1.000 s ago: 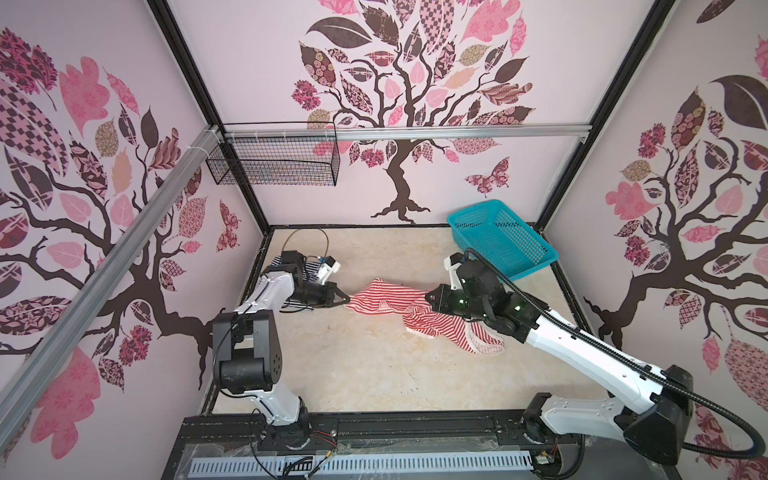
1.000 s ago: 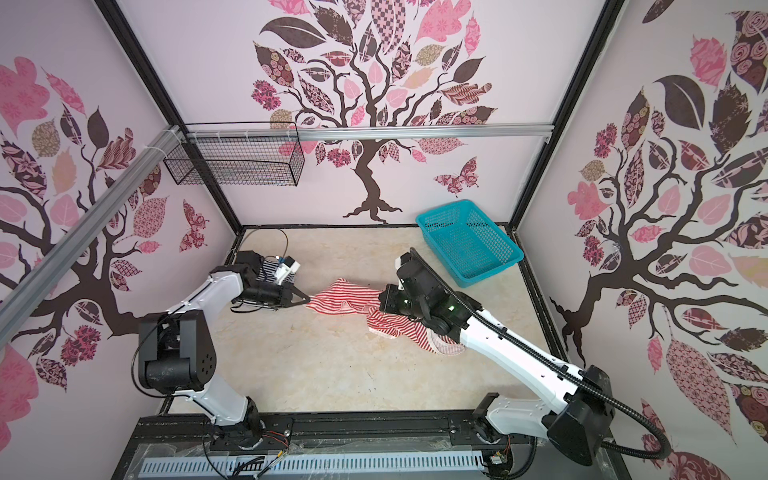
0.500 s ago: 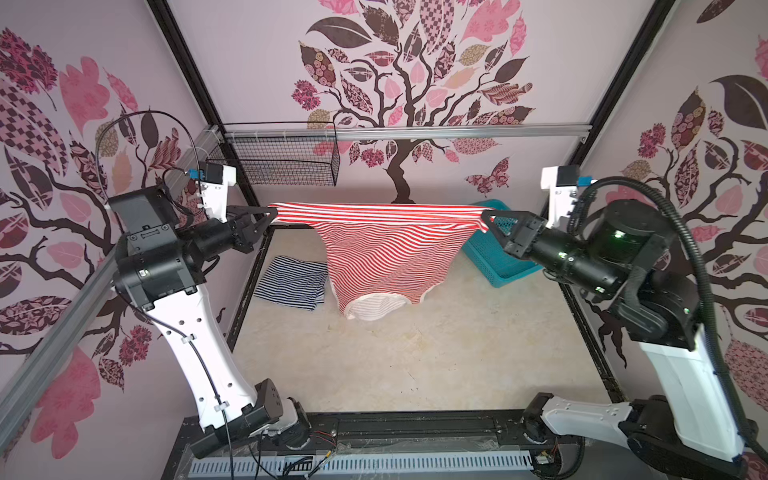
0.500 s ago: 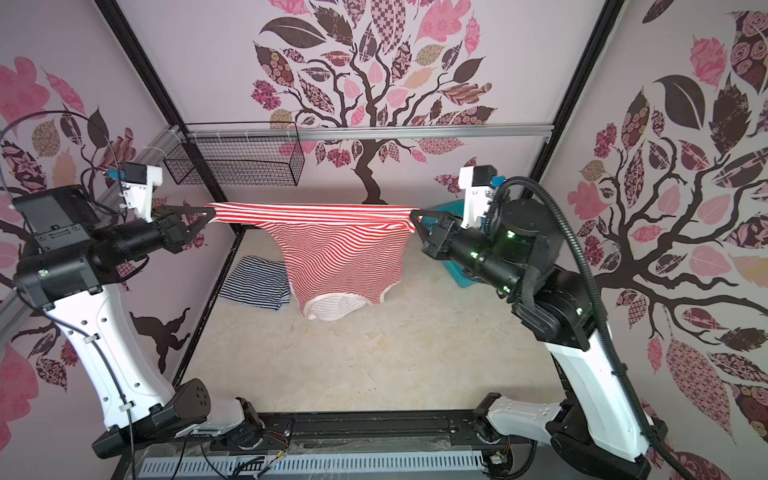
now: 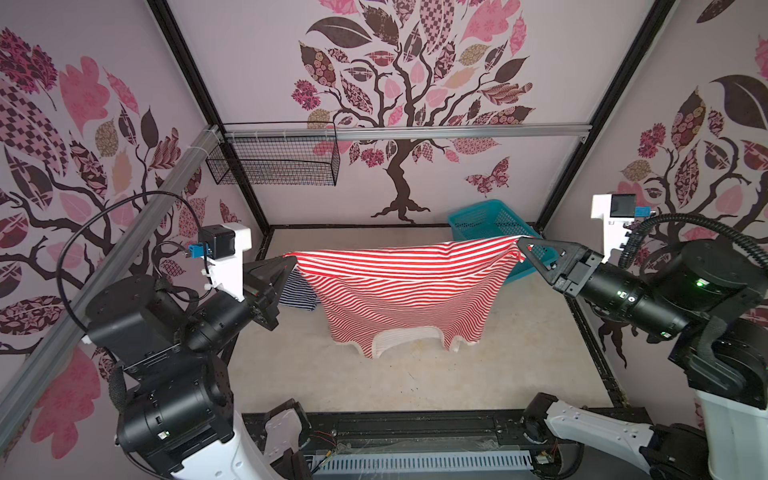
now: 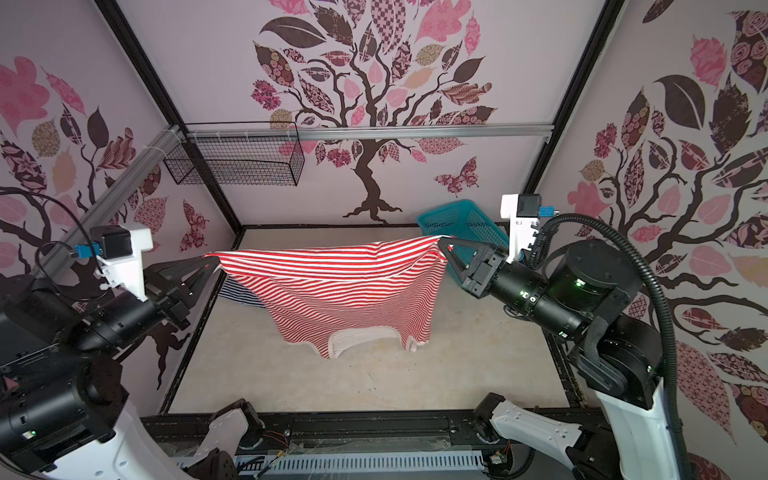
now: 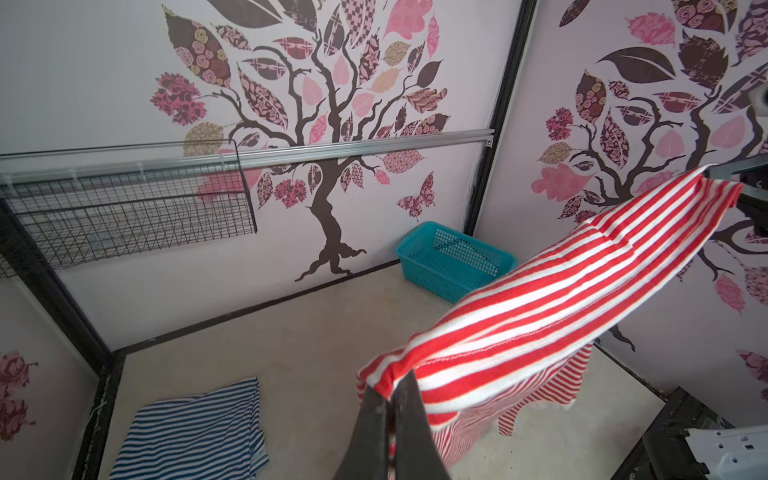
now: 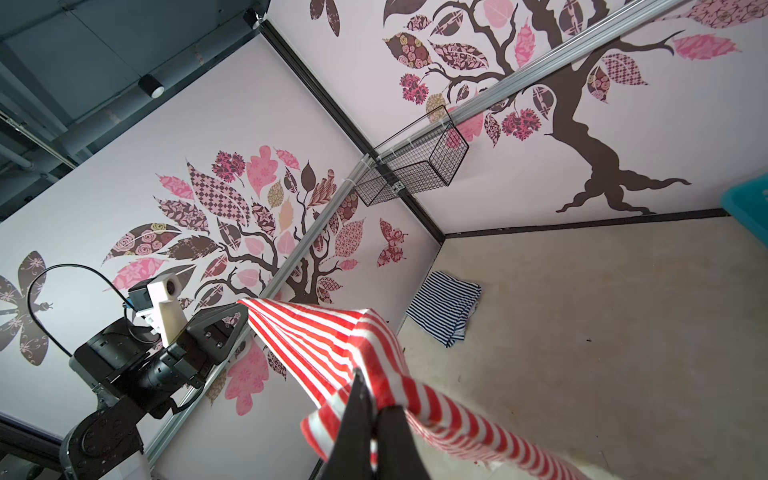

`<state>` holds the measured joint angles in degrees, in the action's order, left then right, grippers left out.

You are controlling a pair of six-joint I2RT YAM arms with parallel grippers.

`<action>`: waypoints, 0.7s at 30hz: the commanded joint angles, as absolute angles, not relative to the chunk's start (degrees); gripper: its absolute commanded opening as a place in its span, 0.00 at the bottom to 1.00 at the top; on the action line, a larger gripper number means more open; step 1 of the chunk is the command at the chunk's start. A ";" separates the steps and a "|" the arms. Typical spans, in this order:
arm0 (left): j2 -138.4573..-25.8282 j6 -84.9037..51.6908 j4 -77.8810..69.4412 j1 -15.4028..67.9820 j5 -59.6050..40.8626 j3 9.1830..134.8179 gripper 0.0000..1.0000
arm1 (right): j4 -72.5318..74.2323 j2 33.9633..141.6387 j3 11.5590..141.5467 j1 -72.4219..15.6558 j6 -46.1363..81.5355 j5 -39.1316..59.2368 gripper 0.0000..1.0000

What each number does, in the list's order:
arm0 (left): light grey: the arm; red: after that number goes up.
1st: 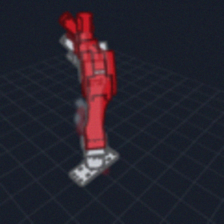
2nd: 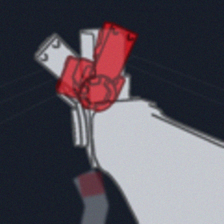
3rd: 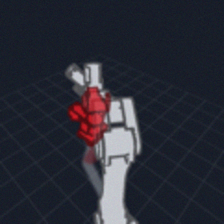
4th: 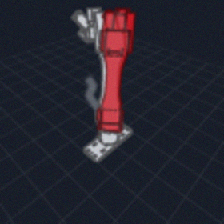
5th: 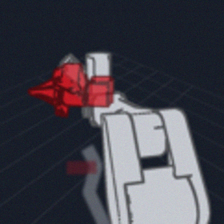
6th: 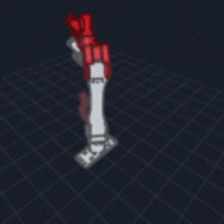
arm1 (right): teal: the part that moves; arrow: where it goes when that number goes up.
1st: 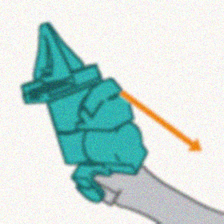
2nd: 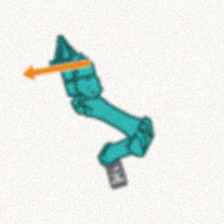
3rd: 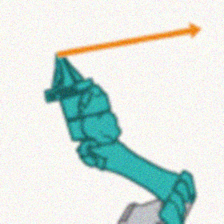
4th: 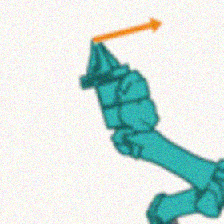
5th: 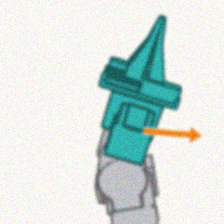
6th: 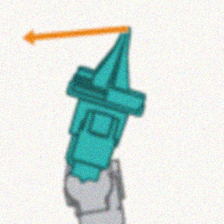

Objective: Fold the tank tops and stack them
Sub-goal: 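Lift the red top high with both grippers, stretching it between them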

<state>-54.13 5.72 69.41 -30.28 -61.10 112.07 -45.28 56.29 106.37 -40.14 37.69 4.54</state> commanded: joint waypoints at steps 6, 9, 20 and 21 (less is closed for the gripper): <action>-69.25 -7.68 56.27 -30.51 -68.35 105.70 0.00 | -51.01 69.83 112.32 -37.96 32.85 -2.70 0.00; -75.28 -11.56 48.47 -29.49 -68.50 105.57 0.00 | -47.50 75.82 112.45 -30.36 32.39 5.80 0.00; -114.47 -9.98 51.70 -14.38 -51.14 143.47 0.00 | -30.16 109.68 134.74 -10.85 42.19 37.35 0.00; -119.08 -10.97 53.45 -14.44 -50.48 151.54 0.00 | -28.73 113.54 139.26 -9.89 44.26 40.22 0.00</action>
